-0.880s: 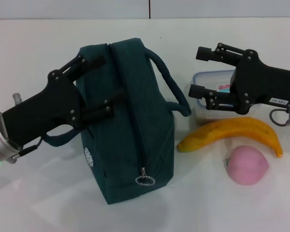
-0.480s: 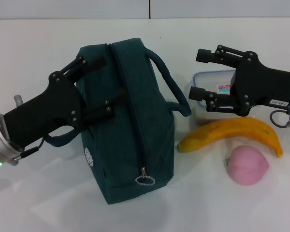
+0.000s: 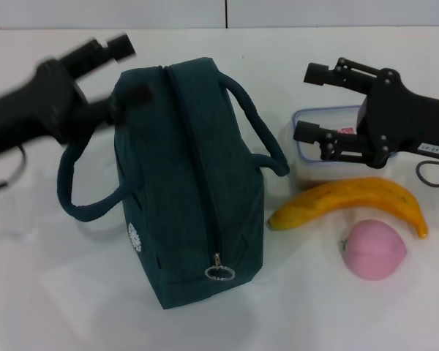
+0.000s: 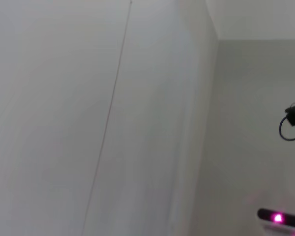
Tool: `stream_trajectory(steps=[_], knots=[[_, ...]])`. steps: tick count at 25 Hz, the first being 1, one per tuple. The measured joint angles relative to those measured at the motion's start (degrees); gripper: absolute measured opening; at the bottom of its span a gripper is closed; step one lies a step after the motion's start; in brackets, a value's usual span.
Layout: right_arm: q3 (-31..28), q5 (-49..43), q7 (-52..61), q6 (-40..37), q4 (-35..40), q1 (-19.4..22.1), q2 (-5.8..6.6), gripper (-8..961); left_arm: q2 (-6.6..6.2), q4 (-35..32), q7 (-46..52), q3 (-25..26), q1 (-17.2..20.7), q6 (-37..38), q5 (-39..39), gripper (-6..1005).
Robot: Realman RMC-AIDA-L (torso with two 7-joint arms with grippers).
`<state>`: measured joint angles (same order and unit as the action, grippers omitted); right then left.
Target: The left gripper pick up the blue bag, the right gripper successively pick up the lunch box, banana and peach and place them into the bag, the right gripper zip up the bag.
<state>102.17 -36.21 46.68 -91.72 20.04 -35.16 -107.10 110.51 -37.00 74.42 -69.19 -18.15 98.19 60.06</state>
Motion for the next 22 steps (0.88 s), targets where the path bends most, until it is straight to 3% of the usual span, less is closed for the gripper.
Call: stream_trajectory(steps=[2,4,7,9,15,22], knots=[[-0.44,-0.01,0.04,-0.44,0.0,0.0,0.08,784,-0.83,-4.76,8.29,2.53,0.08,-0.73,2.99,876],[-0.76,0.0,0.05,-0.65,0.0,0.0,0.12,784,-0.87,-11.17,18.58,7.39,0.03,-1.63,9.0,875],[-1.06,0.0,0.06,-0.82,0.04,-0.05,0.13,784,0.56,-20.74,30.69,13.62,-0.3,-1.89,18.88,872],[-1.12,-0.01,0.08,-0.86,0.38,-0.11,0.14,784,1.4,-25.66,35.08,14.97,-0.04,-1.85,23.32,865],[-1.79,0.0,0.18,-0.86,1.53,0.05,0.15,783,3.29,-36.9,44.92,15.05,1.8,-1.43,33.47,783],[-2.83,-0.04,0.76,-0.18,1.55,-0.01,0.12,779,5.5,-46.88,49.54,14.39,5.53,-1.1,37.16,779]])
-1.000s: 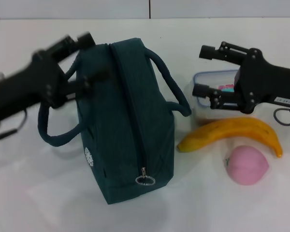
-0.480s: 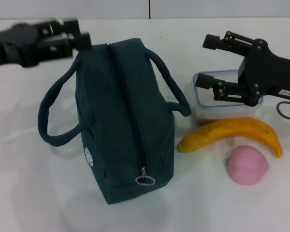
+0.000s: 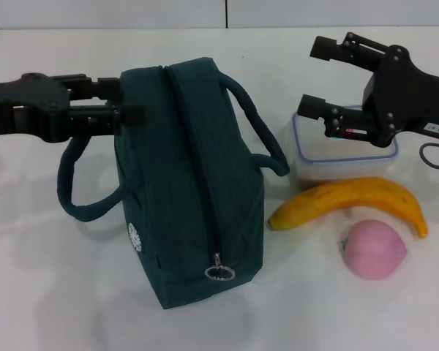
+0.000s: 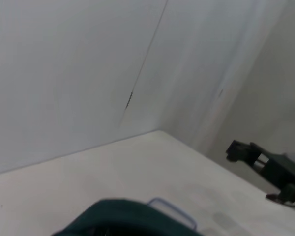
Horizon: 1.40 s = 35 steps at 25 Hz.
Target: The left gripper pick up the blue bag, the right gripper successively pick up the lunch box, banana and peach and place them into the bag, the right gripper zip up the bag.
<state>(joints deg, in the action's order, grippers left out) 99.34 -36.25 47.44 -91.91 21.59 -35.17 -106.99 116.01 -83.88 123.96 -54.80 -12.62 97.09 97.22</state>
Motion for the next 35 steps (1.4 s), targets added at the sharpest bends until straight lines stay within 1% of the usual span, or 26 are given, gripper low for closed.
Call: stream_trajectory(steps=[5,11,16,20,26,28,29,30,33,35], knots=[[-0.02,-0.11,-0.32,0.6,0.03,-0.18,-0.24,775,1.22,-0.72,0.79,0.21,0.57,0.0,3.24,776],[-0.03,-0.14,-0.42,0.81,0.03,-0.46,-0.21,770,3.28,-2.29,3.53,0.38,-0.26,-0.78,9.45,772],[-0.12,-0.14,-0.47,2.09,0.03,-0.5,-0.46,765,3.43,-1.94,4.74,-0.13,-1.83,-0.96,10.57,769],[-0.12,-0.14,-0.7,2.53,0.04,-0.52,-0.54,762,3.43,-1.48,7.9,-0.13,-4.47,-1.1,13.55,767],[-0.11,-0.14,-1.78,3.05,0.03,-0.46,-0.76,757,3.44,1.79,9.02,-0.01,-7.4,-3.12,15.52,763],[-0.11,-0.14,-1.86,3.05,0.03,-0.4,-0.75,755,3.42,2.42,8.87,0.06,-7.68,-3.46,15.54,762],[-0.11,-0.14,-1.89,3.06,0.03,-0.39,-0.73,754,3.39,3.21,8.09,0.17,-8.02,-3.99,15.55,761],[-0.11,-0.14,-1.92,3.08,0.03,-0.39,-0.7,753,3.33,4.3,5.04,0.18,-8.3,-4.87,15.8,761],[-0.11,-0.14,-2.07,3.2,0.03,-0.37,-0.68,750,3.39,5.21,1.23,0.04,-8.38,-5.42,16.2,759],[-0.11,-0.14,-2.41,3.37,0.03,-0.33,-0.67,749,3.44,6.23,-0.87,0.15,-8.4,-6.21,16.18,722]])
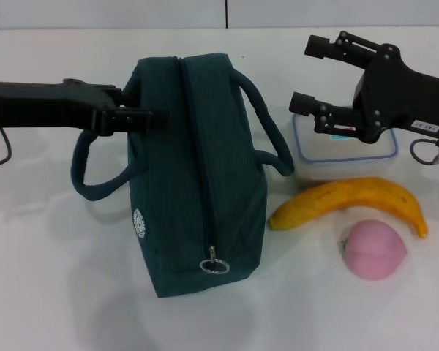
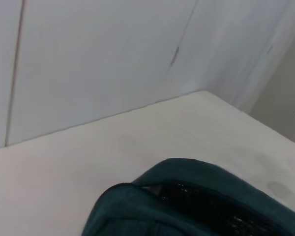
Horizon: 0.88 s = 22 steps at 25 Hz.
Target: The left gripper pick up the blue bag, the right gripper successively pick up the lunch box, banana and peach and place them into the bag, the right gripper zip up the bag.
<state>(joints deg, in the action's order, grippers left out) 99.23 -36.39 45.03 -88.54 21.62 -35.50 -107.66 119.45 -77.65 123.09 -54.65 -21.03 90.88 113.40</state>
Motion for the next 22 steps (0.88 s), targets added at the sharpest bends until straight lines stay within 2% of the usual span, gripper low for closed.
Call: stream_trajectory(steps=[9,13,17,22], knots=[[0.0,0.0,-1.0,0.22,-0.36,0.27,-0.33,741,0.07,3.08,-1.88,0.18,0.17,-5.48,-0.08,554],[-0.45,0.01,-1.18,0.26,-0.61,0.8,-0.8,737,0.06,4.12,-3.21,-0.03,0.04,-5.87,0.04,363],[-3.06,0.01,-2.68,1.19,-0.79,1.92,-1.91,734,0.04,4.65,-5.04,0.07,-0.12,-5.98,-0.15,115],[-7.46,0.01,-3.93,2.7,-0.52,3.14,-4.12,729,-0.18,5.32,-9.29,0.26,-0.67,-6.11,-1.17,40]])
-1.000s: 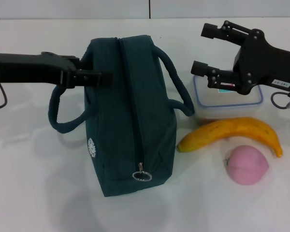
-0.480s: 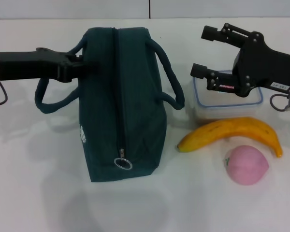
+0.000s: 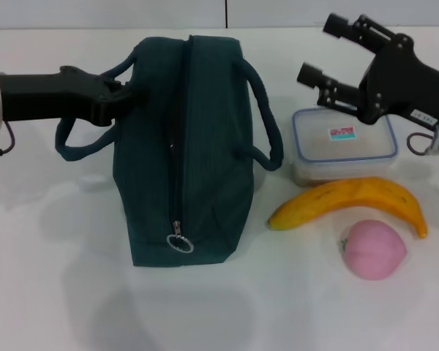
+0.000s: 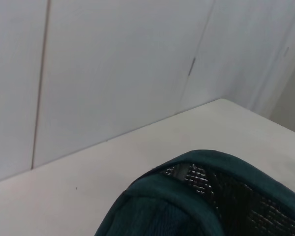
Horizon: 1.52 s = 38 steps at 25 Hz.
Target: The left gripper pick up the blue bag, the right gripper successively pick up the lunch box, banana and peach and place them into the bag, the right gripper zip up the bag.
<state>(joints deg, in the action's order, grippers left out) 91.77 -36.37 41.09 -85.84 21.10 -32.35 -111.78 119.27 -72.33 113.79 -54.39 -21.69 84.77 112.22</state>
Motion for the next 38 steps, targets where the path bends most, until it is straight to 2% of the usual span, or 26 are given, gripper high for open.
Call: stream_trajectory(steps=[4,7,10,14,17,22,26,33,38], knots=[[-3.89,0.31,-0.16,1.21,0.02,0.81,-1.92,726,-0.62,0.7,-0.62,0.21,-0.71,-0.01,-0.82,40],[-8.45,0.63,-0.02,1.18,0.17,2.62,-3.43,723,-0.52,0.46,1.03,0.39,-1.78,0.18,-1.42,40],[-12.17,1.31,0.59,0.97,-0.67,3.15,-4.31,720,-0.87,1.17,0.85,0.44,-2.27,-0.02,-2.42,40],[-12.07,3.87,-0.89,0.55,-6.16,3.25,-4.37,717,-0.61,4.71,-1.83,0.62,-3.05,-1.66,-2.55,40],[-12.05,5.73,3.5,-1.7,-10.2,3.8,-4.39,714,-0.08,6.95,-3.58,0.68,-3.61,-2.53,-2.4,40],[-12.2,12.69,9.91,-7.76,-16.16,6.91,-4.4,710,0.14,9.34,-5.93,0.48,-3.91,-2.6,-2.41,40],[-12.64,16.54,17.15,-9.03,-17.42,9.79,-4.41,706,0.18,9.55,-7.11,-0.02,-3.97,-2.61,-2.49,40],[-12.41,18.84,25.2,2.12,-19.4,9.68,-4.41,700,0.23,10.87,-9.57,-0.15,-3.97,-3.99,-2.58,40],[-11.44,18.59,30.32,6.71,-19.37,9.08,-4.41,696,0.32,11.04,-11.77,-0.26,-3.95,-4.07,-2.63,40]])
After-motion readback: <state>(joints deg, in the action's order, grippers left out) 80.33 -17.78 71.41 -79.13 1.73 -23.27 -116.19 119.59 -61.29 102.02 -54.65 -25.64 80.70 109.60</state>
